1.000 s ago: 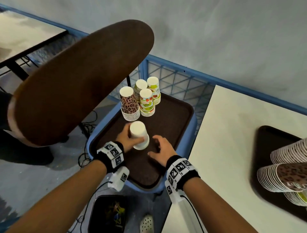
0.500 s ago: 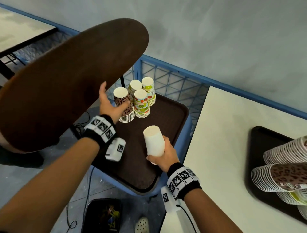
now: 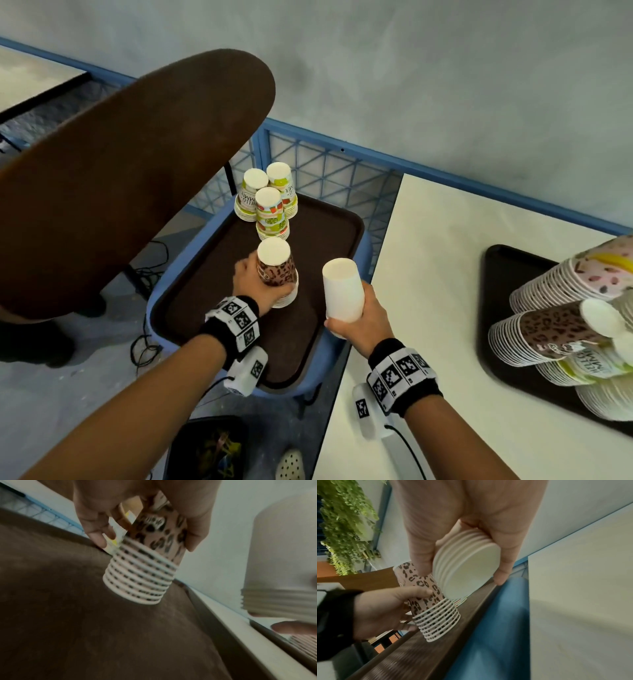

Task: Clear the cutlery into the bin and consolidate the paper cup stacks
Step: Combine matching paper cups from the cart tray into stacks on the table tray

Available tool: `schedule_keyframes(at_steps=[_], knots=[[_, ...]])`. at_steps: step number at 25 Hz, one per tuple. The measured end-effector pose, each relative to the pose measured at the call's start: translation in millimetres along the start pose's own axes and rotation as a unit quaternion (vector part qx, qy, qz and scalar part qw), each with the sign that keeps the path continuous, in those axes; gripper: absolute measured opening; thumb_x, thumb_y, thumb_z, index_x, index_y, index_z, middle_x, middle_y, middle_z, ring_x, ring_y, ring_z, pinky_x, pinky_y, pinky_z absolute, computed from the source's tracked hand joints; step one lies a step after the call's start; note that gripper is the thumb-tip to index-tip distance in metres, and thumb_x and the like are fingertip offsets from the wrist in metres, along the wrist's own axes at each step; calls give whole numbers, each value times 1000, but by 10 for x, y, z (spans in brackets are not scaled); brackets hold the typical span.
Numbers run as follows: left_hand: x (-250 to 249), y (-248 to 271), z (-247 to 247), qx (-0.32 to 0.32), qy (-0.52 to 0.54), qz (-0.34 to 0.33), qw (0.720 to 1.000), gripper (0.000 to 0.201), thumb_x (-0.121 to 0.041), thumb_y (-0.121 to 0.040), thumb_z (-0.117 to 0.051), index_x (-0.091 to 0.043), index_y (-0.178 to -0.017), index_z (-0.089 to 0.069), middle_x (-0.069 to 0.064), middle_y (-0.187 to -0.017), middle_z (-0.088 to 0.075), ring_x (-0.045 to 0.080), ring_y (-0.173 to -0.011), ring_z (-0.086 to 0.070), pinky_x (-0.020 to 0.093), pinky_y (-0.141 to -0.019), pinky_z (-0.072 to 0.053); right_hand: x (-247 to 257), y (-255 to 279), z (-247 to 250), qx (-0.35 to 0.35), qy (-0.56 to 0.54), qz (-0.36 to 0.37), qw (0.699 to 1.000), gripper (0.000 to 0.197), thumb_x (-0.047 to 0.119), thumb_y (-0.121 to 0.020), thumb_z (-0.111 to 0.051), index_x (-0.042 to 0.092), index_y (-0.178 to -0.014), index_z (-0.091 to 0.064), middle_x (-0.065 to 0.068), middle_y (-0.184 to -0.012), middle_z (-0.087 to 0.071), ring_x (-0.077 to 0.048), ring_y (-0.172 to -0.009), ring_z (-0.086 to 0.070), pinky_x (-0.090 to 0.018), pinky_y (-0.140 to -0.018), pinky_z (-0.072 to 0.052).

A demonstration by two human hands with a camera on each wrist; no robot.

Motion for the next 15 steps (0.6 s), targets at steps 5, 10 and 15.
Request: schedule_keyframes(at_steps=[5, 10, 15], knots=[[-80, 122, -185, 2, 59, 41, 997, 89, -11, -61, -82, -19, -136, -35, 9, -135, -52, 28, -126, -48, 35, -106, -36, -107, 292, 289, -10, -5, -8, 1000, 77, 17, -63, -80, 19, -127, -37, 2, -109, -48, -19, -99, -50, -30, -84, -45], [-334, 463, -234, -43, 116, 14, 992, 85, -12, -52, -83, -13, -127, -45, 14, -126, -58, 30, -119, -54, 39, -102, -42, -373, 701, 747, -40, -47, -23, 998, 80, 17, -62, -81, 21, -128, -36, 3, -112, -51, -19, -101, -52, -26, -82, -41], [-1166, 1154, -835, 75, 240, -71, 965, 71, 16, -63, -71, 5, -127, -43, 18, -121, -56, 28, -112, -54, 41, -103, -41, -683, 1226, 1569, -117, -78, 7, 990, 83, 15, -59, -83, 23, -128, -37, 3, -111, -53, -17, -99, -52, -24, -83, -39]])
Point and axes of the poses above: each hand's wrist, its own y-axis away from the middle knuckle, its own z-axis out of the back of the hand, x = y × z, the point moved 3 cm from there along -y, towards the middle knuckle
